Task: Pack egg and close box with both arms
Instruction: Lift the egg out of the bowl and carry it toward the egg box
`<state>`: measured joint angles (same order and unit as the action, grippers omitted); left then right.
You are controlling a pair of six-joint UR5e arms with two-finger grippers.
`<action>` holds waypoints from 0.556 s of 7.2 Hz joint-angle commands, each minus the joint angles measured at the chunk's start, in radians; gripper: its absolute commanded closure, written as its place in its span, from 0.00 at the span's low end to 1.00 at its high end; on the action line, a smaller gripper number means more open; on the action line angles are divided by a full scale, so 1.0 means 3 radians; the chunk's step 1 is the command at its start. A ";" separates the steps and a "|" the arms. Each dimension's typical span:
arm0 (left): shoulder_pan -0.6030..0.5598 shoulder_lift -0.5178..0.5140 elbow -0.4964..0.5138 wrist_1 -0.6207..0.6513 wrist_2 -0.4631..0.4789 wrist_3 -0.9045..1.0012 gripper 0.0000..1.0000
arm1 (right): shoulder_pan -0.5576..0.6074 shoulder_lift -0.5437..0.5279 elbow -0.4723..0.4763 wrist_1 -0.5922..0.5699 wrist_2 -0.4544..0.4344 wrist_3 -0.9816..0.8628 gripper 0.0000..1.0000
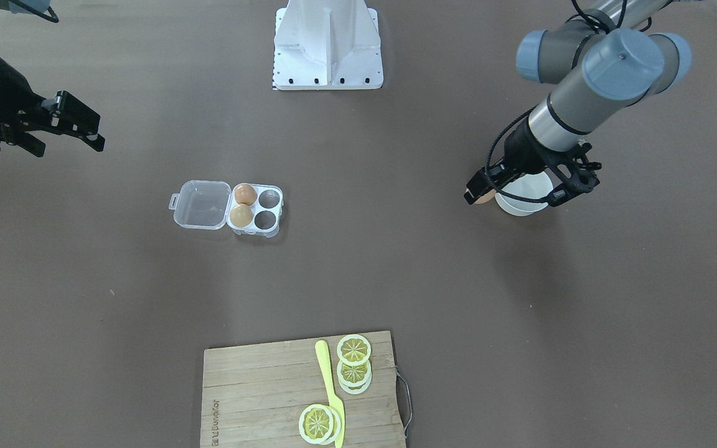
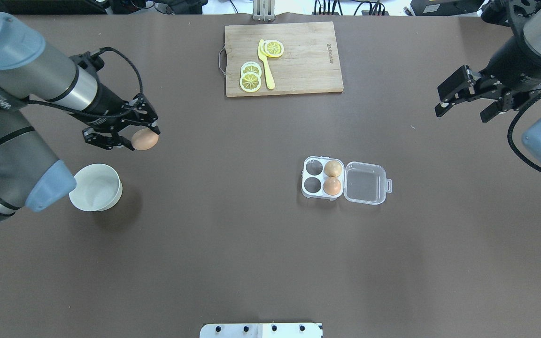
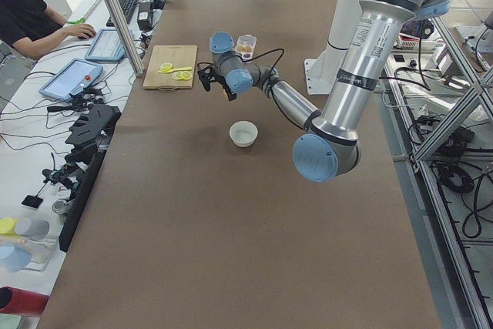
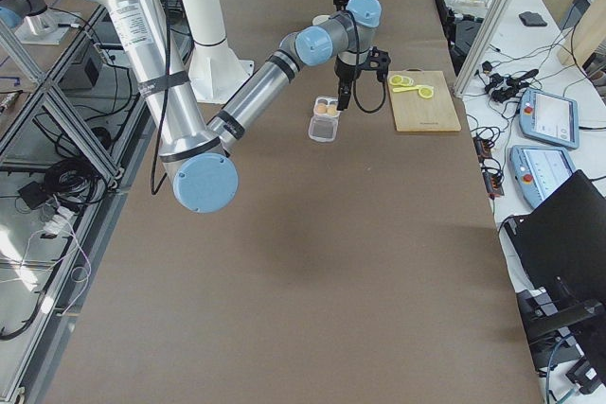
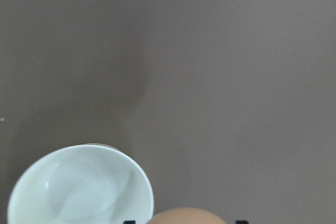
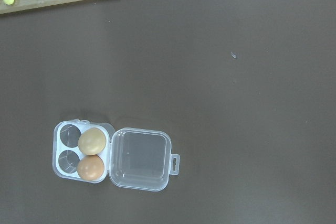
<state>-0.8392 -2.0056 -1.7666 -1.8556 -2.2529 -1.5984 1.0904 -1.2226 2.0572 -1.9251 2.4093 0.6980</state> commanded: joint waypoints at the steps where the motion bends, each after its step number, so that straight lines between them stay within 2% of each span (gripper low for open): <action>1: 0.0128 -0.0274 0.0100 -0.0067 0.0049 -0.0281 0.74 | -0.0004 0.0000 0.0005 -0.0005 0.0017 0.0000 0.00; 2: 0.0260 -0.0294 0.0121 -0.0225 0.0237 -0.0377 0.73 | -0.0004 0.0000 0.0000 0.0000 0.0022 0.0000 0.00; 4: 0.0622 -0.0554 0.0497 -0.0847 0.0758 -0.0882 0.74 | -0.0004 0.0000 -0.0005 0.0000 0.0022 0.0010 0.00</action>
<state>-0.7193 -2.1251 -1.6849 -1.9978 -2.1158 -1.7740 1.0896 -1.2226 2.0570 -1.9253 2.4156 0.6999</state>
